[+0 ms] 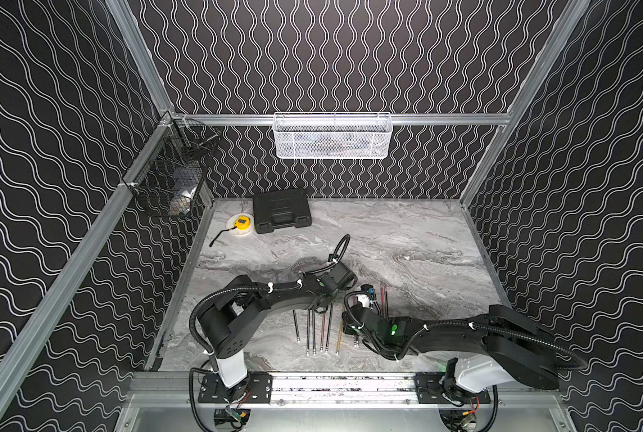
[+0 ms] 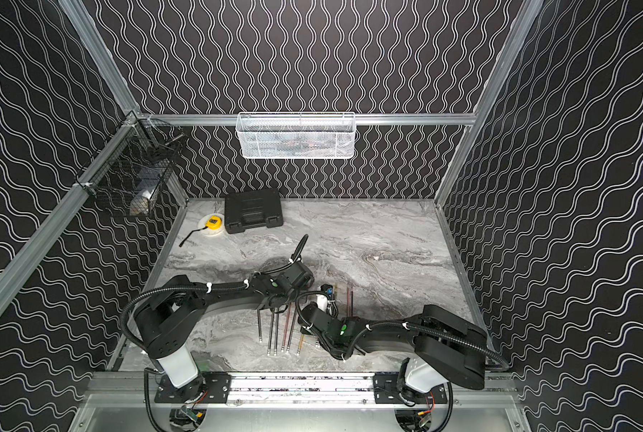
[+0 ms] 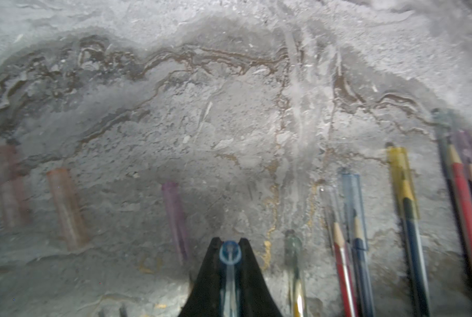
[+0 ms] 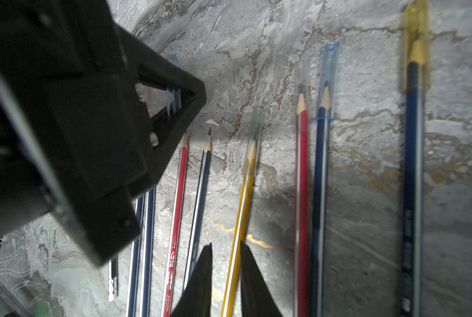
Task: Remove the protective cover of the pencils
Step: Place the protective sleeve at the center of the board.
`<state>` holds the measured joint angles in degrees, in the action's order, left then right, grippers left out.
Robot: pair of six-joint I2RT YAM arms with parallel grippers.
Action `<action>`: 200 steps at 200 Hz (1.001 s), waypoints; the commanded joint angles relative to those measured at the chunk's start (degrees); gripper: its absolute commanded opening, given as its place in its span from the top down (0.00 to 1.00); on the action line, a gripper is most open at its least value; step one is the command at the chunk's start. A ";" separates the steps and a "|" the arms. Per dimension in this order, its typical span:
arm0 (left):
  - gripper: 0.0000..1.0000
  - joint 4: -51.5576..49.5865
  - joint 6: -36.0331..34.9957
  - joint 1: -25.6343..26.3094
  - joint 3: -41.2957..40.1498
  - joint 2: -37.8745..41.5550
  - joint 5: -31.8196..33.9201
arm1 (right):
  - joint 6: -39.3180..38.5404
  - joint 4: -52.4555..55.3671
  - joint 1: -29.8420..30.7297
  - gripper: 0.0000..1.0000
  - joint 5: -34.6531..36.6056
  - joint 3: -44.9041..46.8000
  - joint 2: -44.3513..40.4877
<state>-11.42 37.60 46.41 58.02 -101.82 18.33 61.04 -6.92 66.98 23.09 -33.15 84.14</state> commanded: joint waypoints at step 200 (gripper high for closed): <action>0.75 -5.63 0.42 0.01 6.05 -6.98 3.28 | 2.18 3.26 -0.06 0.79 2.10 -0.98 1.92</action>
<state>-15.05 37.47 46.41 63.75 -108.84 20.71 61.91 -7.22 66.98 23.18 -32.69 85.34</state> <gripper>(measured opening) 0.249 0.210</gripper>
